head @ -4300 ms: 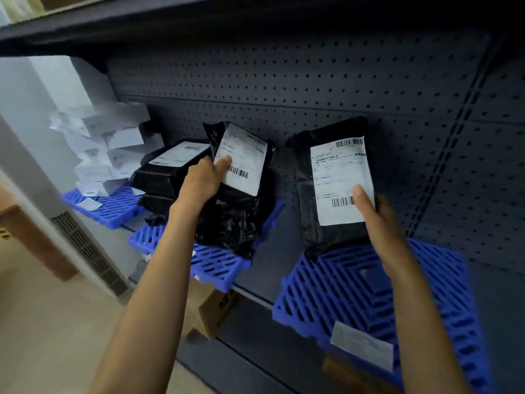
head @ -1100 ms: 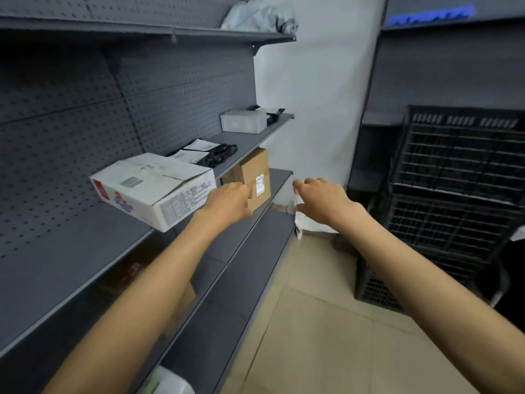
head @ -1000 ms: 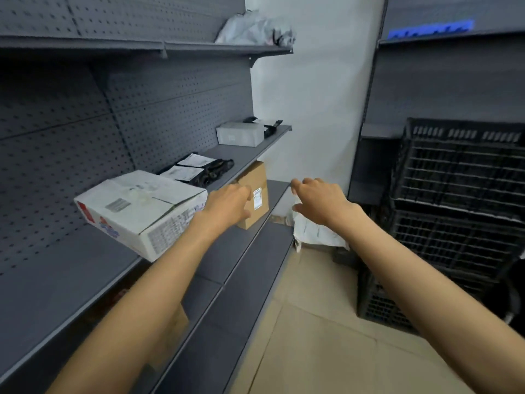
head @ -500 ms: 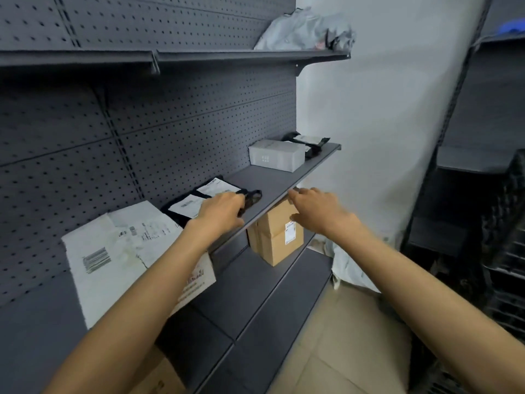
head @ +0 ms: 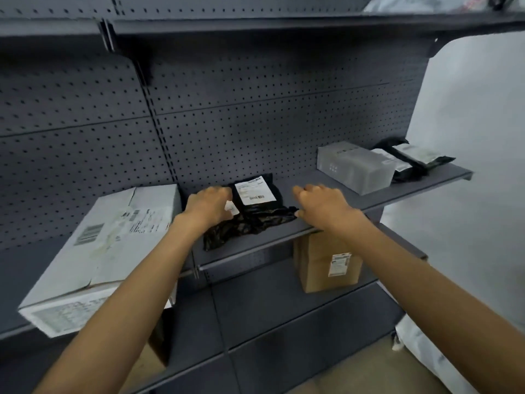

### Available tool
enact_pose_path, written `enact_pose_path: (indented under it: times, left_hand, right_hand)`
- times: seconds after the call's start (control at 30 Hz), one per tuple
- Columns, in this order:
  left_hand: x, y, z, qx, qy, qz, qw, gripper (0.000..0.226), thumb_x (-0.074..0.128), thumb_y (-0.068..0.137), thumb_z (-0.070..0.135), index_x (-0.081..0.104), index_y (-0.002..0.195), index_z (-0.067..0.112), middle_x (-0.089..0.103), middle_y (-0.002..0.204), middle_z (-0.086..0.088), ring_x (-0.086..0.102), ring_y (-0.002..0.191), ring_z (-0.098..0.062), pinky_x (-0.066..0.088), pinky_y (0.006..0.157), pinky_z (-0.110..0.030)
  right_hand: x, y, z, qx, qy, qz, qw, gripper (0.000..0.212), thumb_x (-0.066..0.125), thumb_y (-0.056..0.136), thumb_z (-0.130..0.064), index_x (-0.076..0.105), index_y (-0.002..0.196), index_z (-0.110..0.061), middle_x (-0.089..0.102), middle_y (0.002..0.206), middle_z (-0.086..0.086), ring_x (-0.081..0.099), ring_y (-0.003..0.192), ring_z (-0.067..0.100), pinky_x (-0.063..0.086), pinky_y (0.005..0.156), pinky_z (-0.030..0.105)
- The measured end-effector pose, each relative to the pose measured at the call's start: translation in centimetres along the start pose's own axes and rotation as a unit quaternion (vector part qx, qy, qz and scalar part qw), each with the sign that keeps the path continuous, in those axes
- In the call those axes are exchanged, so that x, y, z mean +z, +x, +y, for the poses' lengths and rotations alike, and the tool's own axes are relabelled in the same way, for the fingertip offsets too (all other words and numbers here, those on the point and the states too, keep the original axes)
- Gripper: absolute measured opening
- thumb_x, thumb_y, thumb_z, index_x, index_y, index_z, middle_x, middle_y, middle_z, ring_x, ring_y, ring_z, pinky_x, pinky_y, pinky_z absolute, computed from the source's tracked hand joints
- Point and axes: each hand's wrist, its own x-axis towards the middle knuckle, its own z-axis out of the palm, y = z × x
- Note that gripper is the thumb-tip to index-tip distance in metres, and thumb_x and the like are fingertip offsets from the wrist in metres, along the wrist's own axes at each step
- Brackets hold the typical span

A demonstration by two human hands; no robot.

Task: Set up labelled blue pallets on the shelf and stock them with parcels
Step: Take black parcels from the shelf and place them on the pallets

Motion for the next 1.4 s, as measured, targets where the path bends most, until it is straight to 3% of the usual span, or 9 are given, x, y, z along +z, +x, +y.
enact_pose_path:
  times: [0.37,0.5,0.67,0.8,0.97,1.1,1.23,1.3,1.4]
  left_hand:
    - [3.5,3.0,0.9,-0.112,0.048,-0.024,0.992,0.053,0.069,0.089,0.028,0.045,0.134,0.014,0.051,0.132,-0.007,0.053,0.118,-0.032,0.048,0.084,-0.044]
    - [5.1,5.1,0.1,-0.136,0.044,-0.052,0.988,0.067,0.071,0.087,0.036,0.038,0.141,0.015,0.048,0.137,-0.006,0.049,0.124,-0.032,0.047,0.089,-0.045]
    - [5.1,7.8,-2.3,-0.158,-0.009,-0.091,0.983,0.084,0.074,0.079,0.051,0.033,0.147,0.021,0.043,0.144,-0.003,0.044,0.131,-0.030,0.043,0.098,-0.047]
    - [5.3,9.2,-3.7,-0.202,-0.024,-0.103,0.974,0.079,0.054,0.085,0.067,0.036,0.144,0.017,0.042,0.145,-0.010,0.047,0.129,-0.034,0.043,0.097,-0.046]
    - [7.6,8.9,-3.1,-0.287,-0.008,-0.146,0.947,0.088,0.023,0.089,0.076,0.011,0.155,0.018,0.051,0.138,-0.015,0.056,0.120,-0.033,0.045,0.089,-0.040]
    - [7.6,9.0,-2.4,-0.295,-0.052,-0.128,0.945,0.083,0.024,0.093,0.072,0.010,0.155,0.018,0.055,0.133,-0.019,0.056,0.118,-0.035,0.045,0.089,-0.041]
    - [8.2,8.3,-1.2,-0.320,-0.187,-0.059,0.927,0.081,0.043,0.092,0.065,0.015,0.154,0.020,0.046,0.139,-0.024,0.049,0.124,-0.042,0.043,0.097,-0.047]
    - [8.3,7.6,-0.1,-0.312,-0.242,0.017,0.919,0.074,0.053,0.092,0.056,0.023,0.152,0.025,0.042,0.138,-0.021,0.047,0.124,-0.042,0.041,0.098,-0.045]
    - [7.9,7.4,2.3,-0.287,-0.286,0.130,0.905,0.059,0.061,0.093,0.038,0.036,0.145,0.029,0.039,0.140,-0.012,0.047,0.122,-0.035,0.042,0.096,-0.043]
  right_hand:
    - [5.4,6.6,2.2,-0.106,0.011,-0.038,0.994,0.048,0.053,0.098,-0.034,0.038,0.138,-0.012,0.054,0.125,0.012,0.054,0.114,0.032,0.044,0.081,0.039]
    - [7.3,10.8,1.9,-0.123,0.016,-0.053,0.991,0.049,0.054,0.098,-0.033,0.037,0.139,-0.013,0.054,0.124,0.011,0.054,0.113,0.031,0.043,0.079,0.038]
    - [7.7,15.8,1.3,-0.130,0.032,-0.048,0.990,0.044,0.040,0.103,-0.035,0.036,0.140,-0.012,0.053,0.127,0.012,0.054,0.112,0.032,0.040,0.079,0.039]
    - [8.5,19.0,1.5,-0.097,0.027,-0.067,0.993,0.054,0.032,0.102,-0.050,0.045,0.136,-0.011,0.054,0.129,0.012,0.052,0.117,0.030,0.040,0.087,0.039]
    - [12.3,21.1,1.6,-0.068,0.114,-0.149,0.980,0.072,0.024,0.096,-0.065,0.046,0.141,-0.014,0.044,0.142,0.014,0.042,0.130,0.032,0.039,0.103,0.045]
    - [13.3,22.6,0.5,-0.091,0.185,-0.178,0.962,0.069,0.029,0.095,-0.064,0.038,0.147,-0.021,0.041,0.145,0.014,0.037,0.133,0.034,0.034,0.108,0.046]
    - [12.9,22.7,0.1,-0.058,0.305,-0.154,0.938,0.069,0.045,0.093,-0.058,0.034,0.146,-0.015,0.034,0.148,0.015,0.035,0.135,0.037,0.034,0.108,0.046]
    - [12.5,22.1,-0.1,-0.044,0.434,-0.122,0.891,0.074,0.056,0.090,-0.051,0.025,0.150,-0.019,0.027,0.152,0.014,0.034,0.137,0.035,0.035,0.110,0.046]
    - [11.6,21.0,-0.3,-0.074,0.541,-0.101,0.832,0.076,0.060,0.088,-0.042,0.016,0.149,-0.035,0.045,0.145,0.007,0.048,0.128,0.029,0.045,0.103,0.048]
